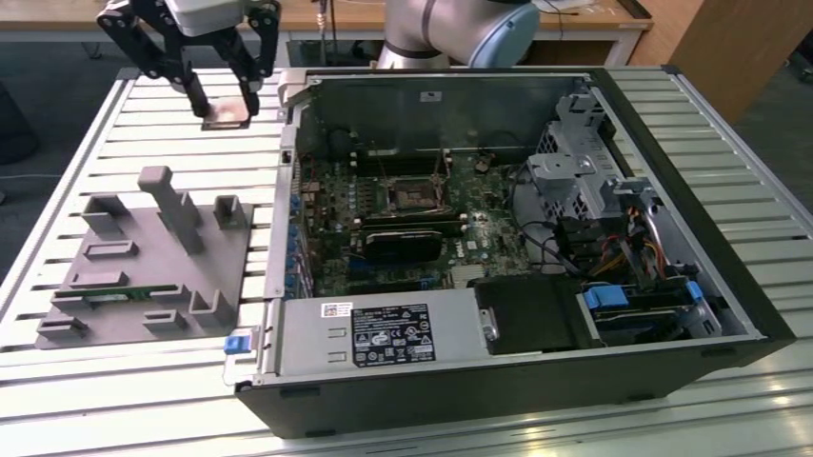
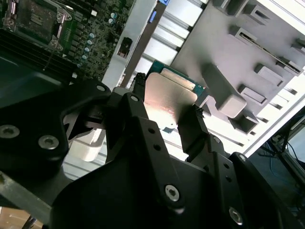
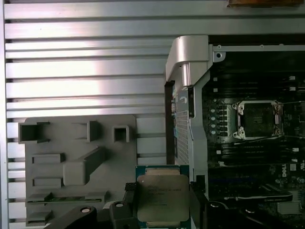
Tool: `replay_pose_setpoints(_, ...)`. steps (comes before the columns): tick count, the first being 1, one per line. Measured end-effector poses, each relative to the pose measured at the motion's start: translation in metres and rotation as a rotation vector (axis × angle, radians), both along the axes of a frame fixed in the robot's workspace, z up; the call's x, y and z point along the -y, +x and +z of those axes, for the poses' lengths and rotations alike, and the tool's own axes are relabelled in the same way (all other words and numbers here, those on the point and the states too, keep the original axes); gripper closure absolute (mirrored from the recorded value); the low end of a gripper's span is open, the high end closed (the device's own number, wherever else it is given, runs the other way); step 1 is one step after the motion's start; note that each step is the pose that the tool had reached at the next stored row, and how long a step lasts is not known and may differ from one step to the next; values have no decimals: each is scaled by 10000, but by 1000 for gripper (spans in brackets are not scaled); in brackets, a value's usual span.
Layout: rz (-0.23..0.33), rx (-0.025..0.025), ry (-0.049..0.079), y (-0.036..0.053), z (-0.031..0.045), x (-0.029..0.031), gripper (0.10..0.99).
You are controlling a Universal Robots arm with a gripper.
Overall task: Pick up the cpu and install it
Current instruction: 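Pick up the cpu and move it towards the insertion slot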
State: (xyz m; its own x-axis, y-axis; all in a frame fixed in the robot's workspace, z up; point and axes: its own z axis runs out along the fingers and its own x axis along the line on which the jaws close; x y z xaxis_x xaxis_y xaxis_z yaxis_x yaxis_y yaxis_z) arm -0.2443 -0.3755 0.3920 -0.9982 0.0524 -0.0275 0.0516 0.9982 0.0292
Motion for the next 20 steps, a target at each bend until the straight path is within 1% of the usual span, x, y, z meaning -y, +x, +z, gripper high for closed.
replay_pose_setpoints(20, 0, 0, 0, 477, 0, -20, 561)
